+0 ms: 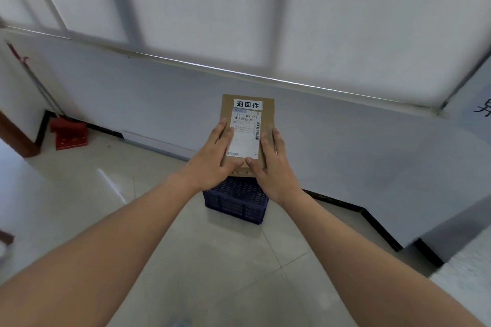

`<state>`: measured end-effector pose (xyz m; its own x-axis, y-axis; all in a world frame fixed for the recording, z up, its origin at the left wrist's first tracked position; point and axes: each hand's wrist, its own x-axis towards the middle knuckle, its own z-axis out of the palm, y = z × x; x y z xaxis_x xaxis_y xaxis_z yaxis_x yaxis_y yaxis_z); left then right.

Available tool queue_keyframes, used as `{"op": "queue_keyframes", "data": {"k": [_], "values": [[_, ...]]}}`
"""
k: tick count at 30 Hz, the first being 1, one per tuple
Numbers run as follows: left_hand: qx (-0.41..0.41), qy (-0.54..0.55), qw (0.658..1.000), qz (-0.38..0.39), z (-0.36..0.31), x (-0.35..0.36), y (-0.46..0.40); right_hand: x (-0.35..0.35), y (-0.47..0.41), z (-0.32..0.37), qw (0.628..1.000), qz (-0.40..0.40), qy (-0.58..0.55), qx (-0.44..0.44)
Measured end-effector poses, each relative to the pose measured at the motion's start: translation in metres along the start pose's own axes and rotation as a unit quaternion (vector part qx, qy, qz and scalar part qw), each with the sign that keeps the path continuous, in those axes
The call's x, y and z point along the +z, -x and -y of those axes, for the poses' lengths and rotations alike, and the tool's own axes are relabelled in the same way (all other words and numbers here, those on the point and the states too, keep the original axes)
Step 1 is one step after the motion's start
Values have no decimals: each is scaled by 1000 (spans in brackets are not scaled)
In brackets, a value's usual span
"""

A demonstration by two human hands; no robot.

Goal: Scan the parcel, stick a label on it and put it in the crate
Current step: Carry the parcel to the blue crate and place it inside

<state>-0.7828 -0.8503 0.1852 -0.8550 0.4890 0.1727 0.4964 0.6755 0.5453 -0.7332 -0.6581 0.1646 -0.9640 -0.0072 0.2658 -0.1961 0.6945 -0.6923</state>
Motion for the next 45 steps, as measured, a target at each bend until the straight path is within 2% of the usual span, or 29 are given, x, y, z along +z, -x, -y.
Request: {"op": "queue_keyframes", "data": {"k": [9, 20, 37, 45], "values": [[34, 37, 994, 95, 132, -27, -76, 98, -92, 7, 995, -11, 16, 96], [7, 47, 987, 155, 268, -21, -146, 194, -190, -15, 982, 37, -11, 184], [-83, 51, 964, 248, 392, 32, -289, 278, -329, -127, 958, 99, -70, 261], [-59, 80, 945, 311, 452, 57, -334, 324, -355, -158, 940, 84, -83, 321]]}}
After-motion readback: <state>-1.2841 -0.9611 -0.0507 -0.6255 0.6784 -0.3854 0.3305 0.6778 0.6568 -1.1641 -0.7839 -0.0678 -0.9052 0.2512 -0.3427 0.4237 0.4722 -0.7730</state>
